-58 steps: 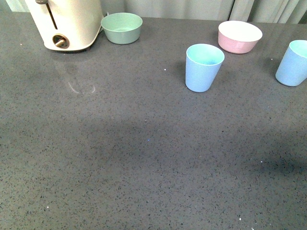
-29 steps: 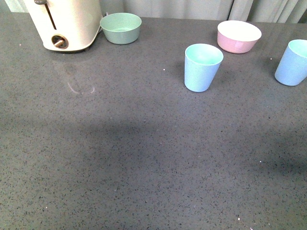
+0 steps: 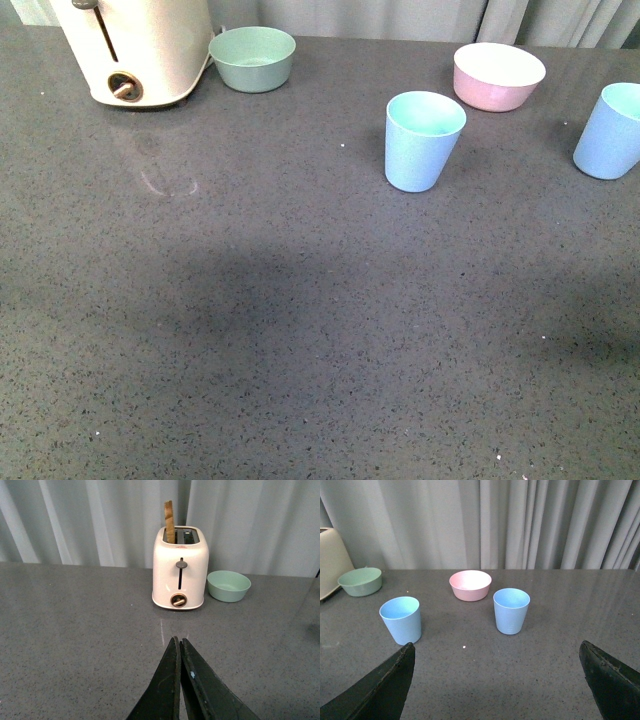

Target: Stack blue cups with both arms

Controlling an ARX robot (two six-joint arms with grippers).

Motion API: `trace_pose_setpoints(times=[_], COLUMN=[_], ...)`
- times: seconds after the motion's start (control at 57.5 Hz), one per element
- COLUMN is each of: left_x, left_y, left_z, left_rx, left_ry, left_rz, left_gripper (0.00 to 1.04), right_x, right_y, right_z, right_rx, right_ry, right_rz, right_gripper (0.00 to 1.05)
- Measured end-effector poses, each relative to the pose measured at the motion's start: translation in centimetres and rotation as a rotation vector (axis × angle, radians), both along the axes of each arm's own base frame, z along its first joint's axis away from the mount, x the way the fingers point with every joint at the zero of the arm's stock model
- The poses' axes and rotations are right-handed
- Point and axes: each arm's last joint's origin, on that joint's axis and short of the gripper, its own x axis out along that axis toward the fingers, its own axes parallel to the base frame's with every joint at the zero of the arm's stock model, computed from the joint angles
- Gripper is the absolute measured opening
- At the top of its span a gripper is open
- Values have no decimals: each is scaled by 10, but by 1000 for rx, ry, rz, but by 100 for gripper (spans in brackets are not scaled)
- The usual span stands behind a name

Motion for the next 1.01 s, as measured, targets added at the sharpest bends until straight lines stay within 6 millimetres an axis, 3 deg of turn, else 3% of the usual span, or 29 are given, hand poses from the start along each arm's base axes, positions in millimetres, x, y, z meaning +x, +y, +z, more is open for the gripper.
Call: trace_pose_setpoints(times=[1.008], left_x=[-32], left_y=[0], left_z=[7], left_rx=[0], left_ry=[-28], left_rz=[0], left_gripper=[2], right_x=[0], right_y=[0], right_z=[0], right_rx=[0], right_ry=[0], right_rz=[0], right_gripper=[96])
